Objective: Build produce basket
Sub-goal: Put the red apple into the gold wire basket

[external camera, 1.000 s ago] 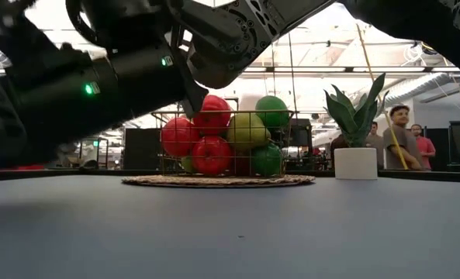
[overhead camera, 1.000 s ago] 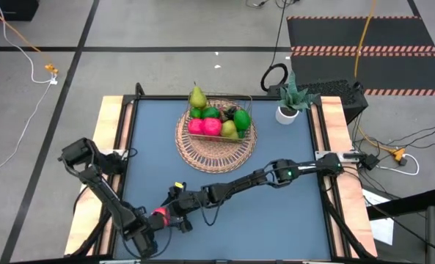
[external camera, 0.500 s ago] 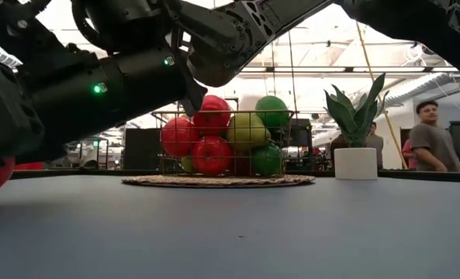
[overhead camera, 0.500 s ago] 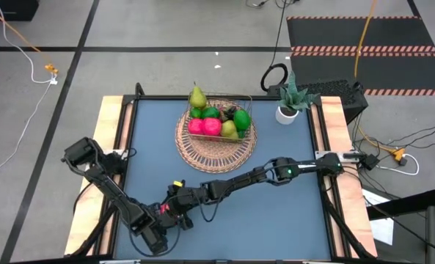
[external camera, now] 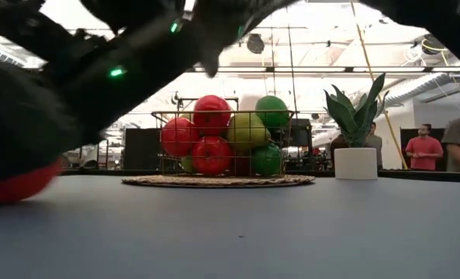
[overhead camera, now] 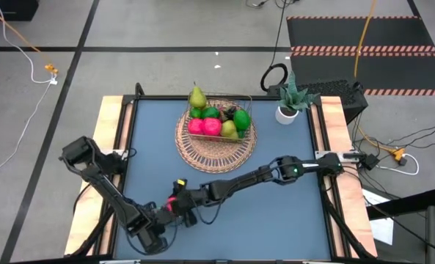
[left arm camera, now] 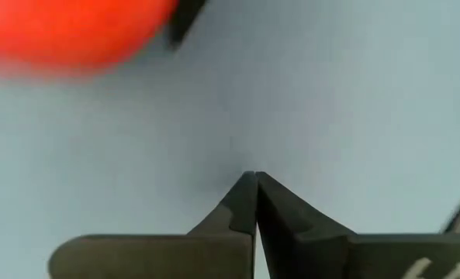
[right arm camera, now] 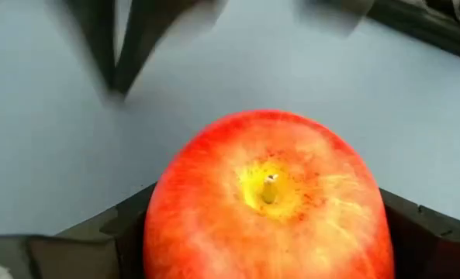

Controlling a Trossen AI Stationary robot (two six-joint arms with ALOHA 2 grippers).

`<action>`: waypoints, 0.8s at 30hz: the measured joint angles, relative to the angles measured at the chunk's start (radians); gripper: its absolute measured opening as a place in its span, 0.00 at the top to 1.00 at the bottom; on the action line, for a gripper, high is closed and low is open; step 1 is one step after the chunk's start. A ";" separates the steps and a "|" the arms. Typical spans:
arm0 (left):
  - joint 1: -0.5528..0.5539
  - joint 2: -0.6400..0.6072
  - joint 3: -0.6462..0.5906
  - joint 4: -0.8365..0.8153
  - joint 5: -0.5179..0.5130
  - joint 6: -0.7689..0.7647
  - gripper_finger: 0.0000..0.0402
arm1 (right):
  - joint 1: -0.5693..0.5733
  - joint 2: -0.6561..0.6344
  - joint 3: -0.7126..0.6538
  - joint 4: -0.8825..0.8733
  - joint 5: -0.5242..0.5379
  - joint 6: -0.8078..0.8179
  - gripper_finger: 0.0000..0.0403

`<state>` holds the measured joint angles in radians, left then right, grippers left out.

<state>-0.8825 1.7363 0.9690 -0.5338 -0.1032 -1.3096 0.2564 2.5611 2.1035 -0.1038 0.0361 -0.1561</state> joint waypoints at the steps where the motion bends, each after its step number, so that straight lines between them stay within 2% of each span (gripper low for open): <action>1: -0.009 -0.019 -0.001 -0.024 -0.036 -0.018 0.97 | 0.002 -0.020 -0.008 -0.048 0.028 -0.037 0.22; 4: -0.040 -0.091 0.003 -0.082 -0.165 -0.054 0.96 | 0.014 -0.097 -0.086 -0.125 0.106 -0.122 0.22; 7: -0.067 -0.139 0.002 -0.143 -0.288 -0.070 0.96 | 0.018 -0.212 -0.248 -0.093 0.161 -0.178 0.22; 11: -0.087 -0.170 0.003 -0.163 -0.420 -0.072 0.98 | -0.022 -0.447 -0.514 0.091 0.295 -0.282 0.22; 16: -0.066 -0.171 0.003 -0.163 -0.461 -0.091 0.98 | -0.170 -0.769 -0.808 0.328 0.384 -0.366 0.22; 19: -0.032 -0.171 0.002 -0.179 -0.475 -0.101 0.93 | -0.319 -0.932 -0.907 0.393 0.338 -0.353 0.20; 21: 0.000 -0.171 0.002 -0.209 -0.477 -0.099 0.88 | -0.449 -1.002 -0.928 0.388 0.199 -0.239 0.18; 24: 0.060 -0.171 0.002 -0.268 -0.476 -0.071 0.80 | -0.641 -1.025 -0.933 0.349 -0.057 -0.009 0.18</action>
<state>-0.8228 1.5650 0.9707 -0.8018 -0.5797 -1.3805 -0.3843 1.5360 1.1703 0.2453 -0.0211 -0.1652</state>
